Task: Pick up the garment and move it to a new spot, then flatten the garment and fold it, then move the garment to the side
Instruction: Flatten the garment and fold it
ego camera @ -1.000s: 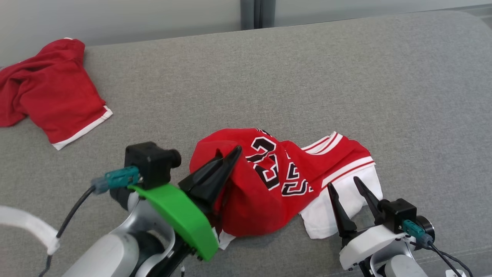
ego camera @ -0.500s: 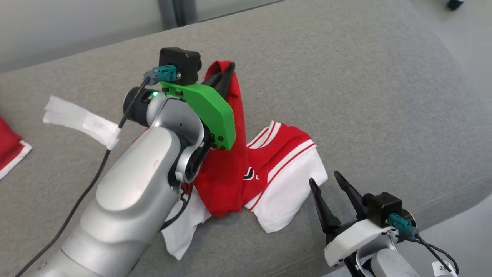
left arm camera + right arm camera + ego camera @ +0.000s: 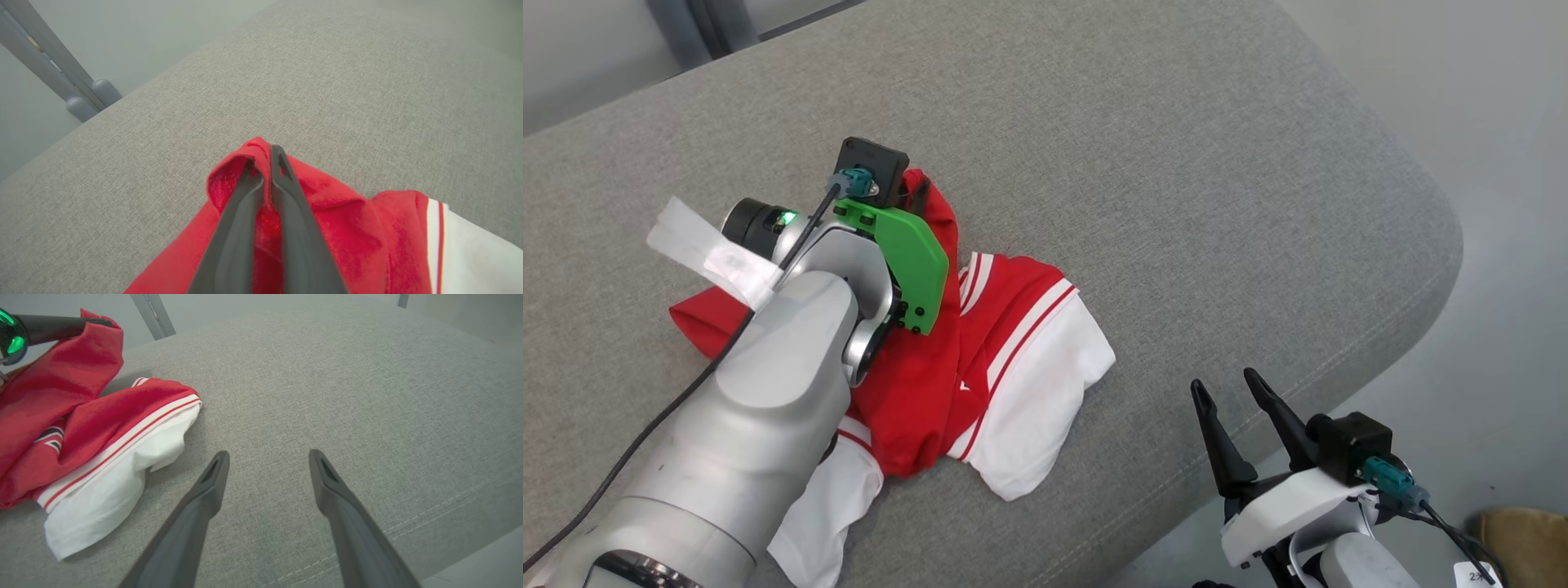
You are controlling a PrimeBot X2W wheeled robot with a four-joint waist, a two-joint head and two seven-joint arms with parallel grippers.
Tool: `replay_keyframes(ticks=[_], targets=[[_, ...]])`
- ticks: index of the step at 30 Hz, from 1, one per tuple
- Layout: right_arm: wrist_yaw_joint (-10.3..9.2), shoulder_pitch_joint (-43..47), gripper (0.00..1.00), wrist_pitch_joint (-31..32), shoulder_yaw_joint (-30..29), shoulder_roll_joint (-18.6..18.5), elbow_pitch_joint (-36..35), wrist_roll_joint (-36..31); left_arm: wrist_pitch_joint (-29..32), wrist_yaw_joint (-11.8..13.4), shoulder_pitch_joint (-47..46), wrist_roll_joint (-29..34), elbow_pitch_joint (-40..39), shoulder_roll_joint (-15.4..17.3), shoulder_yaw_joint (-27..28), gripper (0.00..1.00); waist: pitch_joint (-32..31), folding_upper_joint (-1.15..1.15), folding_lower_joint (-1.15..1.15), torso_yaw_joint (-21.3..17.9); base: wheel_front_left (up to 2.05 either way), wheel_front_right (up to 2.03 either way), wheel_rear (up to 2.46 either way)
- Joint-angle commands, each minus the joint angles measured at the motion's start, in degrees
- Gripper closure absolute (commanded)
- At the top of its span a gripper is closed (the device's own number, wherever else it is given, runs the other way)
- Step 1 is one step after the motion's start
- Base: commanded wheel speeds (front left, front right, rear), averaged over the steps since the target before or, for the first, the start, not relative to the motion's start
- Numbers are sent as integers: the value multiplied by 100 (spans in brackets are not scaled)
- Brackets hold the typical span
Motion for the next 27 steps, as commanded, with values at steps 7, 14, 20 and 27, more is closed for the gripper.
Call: replay_keyframes(ticks=[7,14,20,27], targets=[[0,2,0,-17,-190,-6,25,-291,13,-158,-171,314,123,168,-335,0,-163,0,0,713,0,0,0],[0,118,0,-17,-368,-10,25,-524,136,-239,485,-50,-991,314,-276,0,-417,0,0,1256,0,0,0],[0,268,0,-17,-532,-7,10,-647,625,-23,1497,-440,-2955,927,-233,0,-516,0,0,1585,0,0,0],[0,211,0,-17,-526,-7,12,-693,1398,353,2435,-1003,-4472,1505,-195,0,-418,0,0,1800,0,0,0]])
